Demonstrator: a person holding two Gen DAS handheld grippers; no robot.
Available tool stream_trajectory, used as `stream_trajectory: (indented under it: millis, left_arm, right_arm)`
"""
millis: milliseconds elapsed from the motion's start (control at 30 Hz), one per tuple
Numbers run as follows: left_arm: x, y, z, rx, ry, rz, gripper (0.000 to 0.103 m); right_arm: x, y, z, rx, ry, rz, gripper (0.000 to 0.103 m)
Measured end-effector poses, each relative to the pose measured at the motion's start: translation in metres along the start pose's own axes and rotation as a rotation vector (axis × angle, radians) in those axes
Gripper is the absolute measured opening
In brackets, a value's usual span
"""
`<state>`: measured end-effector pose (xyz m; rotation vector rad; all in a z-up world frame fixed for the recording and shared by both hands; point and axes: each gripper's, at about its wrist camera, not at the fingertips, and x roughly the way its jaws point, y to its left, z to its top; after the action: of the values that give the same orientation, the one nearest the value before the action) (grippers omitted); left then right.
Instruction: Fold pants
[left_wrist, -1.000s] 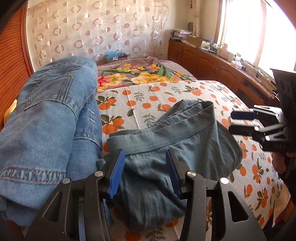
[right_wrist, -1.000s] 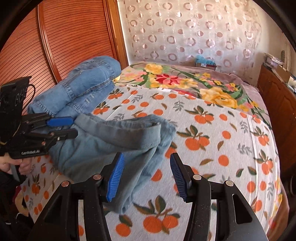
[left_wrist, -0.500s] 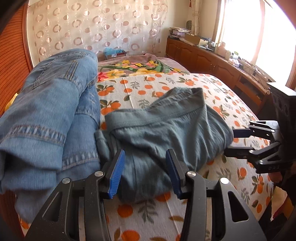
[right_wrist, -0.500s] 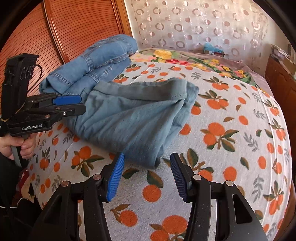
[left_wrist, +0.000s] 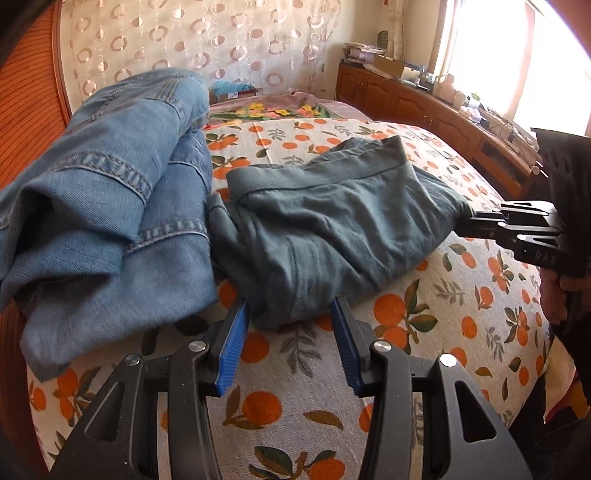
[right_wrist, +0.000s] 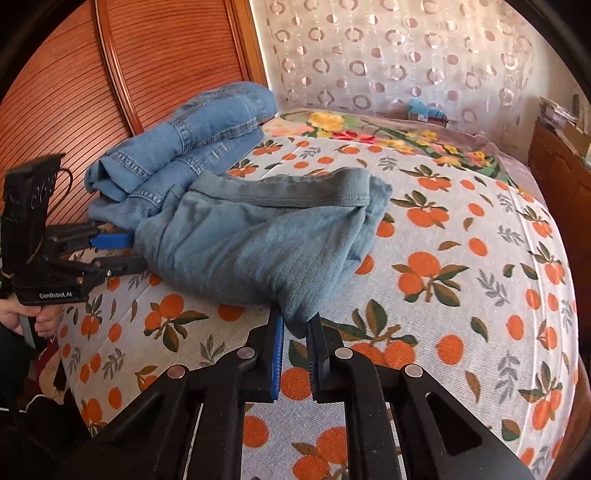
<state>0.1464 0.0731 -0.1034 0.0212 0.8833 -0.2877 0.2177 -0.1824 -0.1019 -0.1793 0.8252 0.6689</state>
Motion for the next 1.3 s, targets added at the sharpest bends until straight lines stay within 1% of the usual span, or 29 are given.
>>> stream_trajectory:
  millis: [133, 233, 300, 367, 400, 500, 567, 633, 767, 900, 1067, 1300]
  left_arm:
    - [0.002, -0.003, -0.002, 0.011, -0.026, -0.039, 0.047]
    - [0.01, -0.002, -0.002, 0.007, -0.018, -0.035, 0.034]
    - [0.01, 0.001, -0.001, 0.003, -0.025, -0.014, 0.019]
    - [0.008, 0.005, -0.001, -0.014, -0.03, -0.028, 0.011]
    - [0.005, 0.008, -0.002, -0.028, -0.045, -0.029, 0.009]
    - [-0.006, 0.01, -0.005, -0.033, -0.072, -0.014, 0.007]
    - [-0.007, 0.012, -0.009, -0.033, -0.052, -0.019, 0.007]
    - [-0.003, 0.012, -0.013, -0.03, -0.031, -0.009, 0.006]
    - [-0.01, 0.01, -0.022, -0.034, -0.035, -0.024, 0.006]
    - [-0.019, -0.003, -0.029, 0.001, -0.038, -0.04, 0.006]
    - [-0.025, -0.013, -0.039, 0.023, -0.031, -0.065, 0.006]
    - [-0.051, -0.034, -0.056, 0.064, -0.054, -0.087, 0.006]
  right_arm:
    - [0.001, -0.001, -0.004, 0.011, 0.009, 0.006, 0.011]
    - [0.001, -0.003, -0.004, 0.028, 0.007, 0.014, 0.011]
    - [0.002, -0.004, -0.004, 0.034, 0.004, 0.016, 0.011]
    - [0.001, -0.007, -0.003, 0.053, -0.005, 0.021, 0.011]
    - [0.001, -0.007, -0.002, 0.06, -0.012, 0.014, 0.011]
    - [-0.005, -0.007, -0.003, 0.058, -0.032, -0.003, 0.009]
    - [-0.009, -0.008, -0.006, 0.059, -0.038, -0.004, 0.009]
    - [-0.01, -0.007, -0.01, 0.057, -0.024, -0.001, 0.009]
    - [-0.014, -0.005, -0.019, 0.062, -0.011, -0.008, 0.009]
    - [-0.028, -0.005, -0.028, 0.069, -0.018, -0.018, 0.009]
    - [-0.046, -0.004, -0.043, 0.081, -0.017, -0.033, 0.009]
    - [-0.082, 0.008, -0.063, 0.075, -0.036, -0.055, 0.009]
